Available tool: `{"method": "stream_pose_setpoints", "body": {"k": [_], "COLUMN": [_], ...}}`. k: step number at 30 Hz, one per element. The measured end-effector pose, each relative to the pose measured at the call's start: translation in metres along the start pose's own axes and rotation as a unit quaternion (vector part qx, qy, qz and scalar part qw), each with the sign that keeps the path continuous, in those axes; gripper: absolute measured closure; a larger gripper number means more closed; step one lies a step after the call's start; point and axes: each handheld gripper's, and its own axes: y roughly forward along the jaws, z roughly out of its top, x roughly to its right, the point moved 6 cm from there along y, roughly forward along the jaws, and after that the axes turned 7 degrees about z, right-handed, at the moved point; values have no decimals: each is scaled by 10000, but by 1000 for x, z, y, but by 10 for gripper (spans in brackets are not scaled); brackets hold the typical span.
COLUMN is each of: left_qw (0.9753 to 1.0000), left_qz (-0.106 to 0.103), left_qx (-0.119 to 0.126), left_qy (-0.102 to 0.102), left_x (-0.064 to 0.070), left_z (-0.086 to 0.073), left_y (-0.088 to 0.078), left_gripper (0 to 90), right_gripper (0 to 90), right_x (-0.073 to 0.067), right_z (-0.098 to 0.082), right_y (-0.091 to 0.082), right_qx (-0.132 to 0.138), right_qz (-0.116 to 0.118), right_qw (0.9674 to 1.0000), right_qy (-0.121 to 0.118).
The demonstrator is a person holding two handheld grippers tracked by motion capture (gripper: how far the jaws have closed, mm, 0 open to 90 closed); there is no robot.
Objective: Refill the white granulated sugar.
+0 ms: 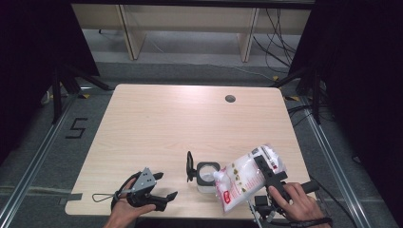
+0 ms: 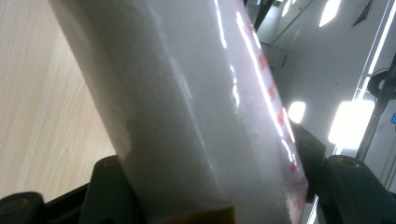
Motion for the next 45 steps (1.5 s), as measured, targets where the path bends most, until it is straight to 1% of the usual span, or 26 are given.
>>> {"method": "stream_pose_setpoints", "body": {"k": [3, 4, 5, 6, 9, 10, 11, 13, 15, 16, 17, 18, 19, 21, 23, 24, 26, 28, 29, 34, 37, 40, 41, 42, 43, 45], "left_qw": [10000, 10000, 10000, 10000, 10000, 10000, 10000, 10000, 10000, 10000, 10000, 10000, 10000, 10000, 10000, 10000, 10000, 10000, 10000, 10000, 10000, 10000, 10000, 10000, 10000, 10000], "left_qz": [-3, 7, 11, 1, -1, 5, 1, 4, 9, -4, -4, -1, 9, 9, 4, -2, -1, 3, 3, 8, 8, 6, 0, 6, 0, 3], "left_qx": [41, 2, 16, 44, 20, 17, 49, 25, 16, 52, 44, 44, 14, 18, 8, 49, 14, 47, 51, 6, 56, 57, 45, 21, 54, 56], "left_qy": [-50, 27, 51, -46, -28, 52, -2, -4, 47, -67, -42, -47, 58, 43, 3, -56, 0, -42, -49, 44, -1, 0, -44, -14, -55, -42], "left_x": [1, 0, -1, 1, 0, -1, 0, 0, -1, 1, 1, 1, -1, -1, 0, 1, 0, 1, 1, -1, 0, 0, 1, 0, 1, 1], "left_z": [0, 0, 0, 1, 0, 0, 1, 0, 0, 1, 1, 1, 0, 0, 0, 1, 0, 1, 1, 0, 1, 1, 1, 0, 1, 1], "left_y": [0, 0, 0, 0, 0, 0, 0, 0, 0, 0, 0, 0, 0, 0, 0, 0, 0, 0, 0, 0, 0, 0, 0, 0, 0, 0], "left_gripper": [161, 161, 161, 161, 161, 161, 161, 161, 161, 161, 161, 161, 160, 161, 161, 161, 161, 161, 161, 161, 161, 161, 161, 161, 161, 161], "right_gripper": [435, 435, 435, 435, 435, 435, 435, 435, 435, 435, 435, 435, 435, 435, 435, 435, 435, 436, 436, 437, 437, 437, 437, 438, 438, 438], "right_x": [1, 1, -3, -4, 1, 1, 0, 0, 0, 0, 0, -2, -2, -2, -1, -2, -2, -2, 1, -1, 1, -1, -2, 1, 1, 1], "right_z": [0, 0, -2, -2, -1, -1, -2, -2, -3, -3, -3, -3, -4, -4, -4, -4, -4, -4, -3, -4, -3, -4, -4, -2, -3, -2], "right_y": [0, 0, -1, -1, 0, 0, 0, 0, 0, 0, 0, 0, 0, 0, 0, -1, -1, -1, 0, 1, 1, -1, -1, 0, -1, 0], "right_qx": [22, 21, -64, -73, 7, 4, -30, -33, -55, -61, -59, -48, -60, -82, -52, -94, -97, -92, -28, -41, -14, -65, -78, 7, -69, -16], "right_qz": [-38, -35, 24, 29, -46, -20, -4, -3, 48, 51, 47, 38, 43, 71, -14, 3, 1, 23, -13, 22, -17, 14, 17, 26, 117, 56], "right_qw": [10000, 10000, 9998, 9997, 10000, 10000, 10000, 10000, 10000, 10000, 10000, 10000, 9999, 9999, 10000, 9998, 9999, 9999, 10000, 10000, 10000, 9999, 9998, 10000, 9999, 10000], "right_qy": [-60, -14, 211, 227, -22, -31, 24, -11, -28, -30, -36, 42, 69, 36, 65, 156, 127, 129, -13, 35, -5, 97, 168, -19, -9, 7]}}
